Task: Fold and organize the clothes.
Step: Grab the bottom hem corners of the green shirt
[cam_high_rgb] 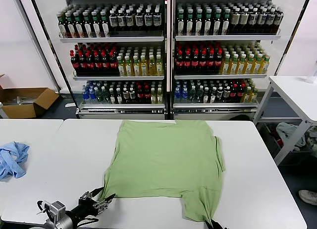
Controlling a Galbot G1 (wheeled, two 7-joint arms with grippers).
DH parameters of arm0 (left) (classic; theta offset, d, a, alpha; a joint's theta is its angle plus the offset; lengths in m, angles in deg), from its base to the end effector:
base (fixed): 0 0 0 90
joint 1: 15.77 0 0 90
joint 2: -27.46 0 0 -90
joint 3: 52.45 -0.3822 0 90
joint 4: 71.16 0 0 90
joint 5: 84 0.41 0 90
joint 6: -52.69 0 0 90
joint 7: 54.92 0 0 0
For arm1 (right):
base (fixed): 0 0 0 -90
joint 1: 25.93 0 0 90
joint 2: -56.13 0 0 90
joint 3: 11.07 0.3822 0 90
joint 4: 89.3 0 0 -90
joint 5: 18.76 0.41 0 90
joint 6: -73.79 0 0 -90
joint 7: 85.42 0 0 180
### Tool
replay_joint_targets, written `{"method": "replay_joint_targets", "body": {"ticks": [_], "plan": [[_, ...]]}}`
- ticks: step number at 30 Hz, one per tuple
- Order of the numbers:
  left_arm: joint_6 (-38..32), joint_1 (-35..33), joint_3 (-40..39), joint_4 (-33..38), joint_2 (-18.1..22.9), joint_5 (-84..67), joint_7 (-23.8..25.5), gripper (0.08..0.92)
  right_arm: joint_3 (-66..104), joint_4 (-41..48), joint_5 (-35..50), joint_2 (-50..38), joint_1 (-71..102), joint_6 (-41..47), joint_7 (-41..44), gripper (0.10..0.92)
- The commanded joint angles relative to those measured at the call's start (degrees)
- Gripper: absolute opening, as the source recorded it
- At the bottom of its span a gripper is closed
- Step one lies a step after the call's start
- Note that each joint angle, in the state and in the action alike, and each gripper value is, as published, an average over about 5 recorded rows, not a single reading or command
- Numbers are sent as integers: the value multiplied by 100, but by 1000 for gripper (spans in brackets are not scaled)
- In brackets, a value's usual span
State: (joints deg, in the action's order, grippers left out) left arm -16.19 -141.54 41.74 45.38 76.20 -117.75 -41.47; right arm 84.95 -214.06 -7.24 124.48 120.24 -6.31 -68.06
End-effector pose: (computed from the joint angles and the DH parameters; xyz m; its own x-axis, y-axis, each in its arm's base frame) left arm 0.2197 0.1514 -0.3209 -0.7285 0.4141 0.5457 0.4414 0.8930 -0.0883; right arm 0.0827 -0.0876 -0.3478 -0.7559 -0.3867 0.5283 -0.4264 0.9031 0.0509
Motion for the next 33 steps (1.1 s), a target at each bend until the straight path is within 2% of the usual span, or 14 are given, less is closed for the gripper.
{"method": "replay_joint_targets", "body": {"ticks": [1,5,14,18,22,33], "plan": [[-38,-43,7,115,36,10,13,541,44,-86,89,12,67,-48,21,115],[-32,-182,71,305,91,34,-22,402,153,-196,219,8,180,-134,67,109],[-24,-331,183,509,150,122,-167,146,261,-301,335,-41,351,-262,103,109],[29,-268,274,427,91,689,-296,88,240,-294,334,-15,318,-267,95,109],[103,-292,289,329,29,924,-392,129,254,-304,340,-26,305,-265,91,109],[170,-223,84,108,79,978,-362,443,324,-308,344,-35,326,-254,82,109]]}}
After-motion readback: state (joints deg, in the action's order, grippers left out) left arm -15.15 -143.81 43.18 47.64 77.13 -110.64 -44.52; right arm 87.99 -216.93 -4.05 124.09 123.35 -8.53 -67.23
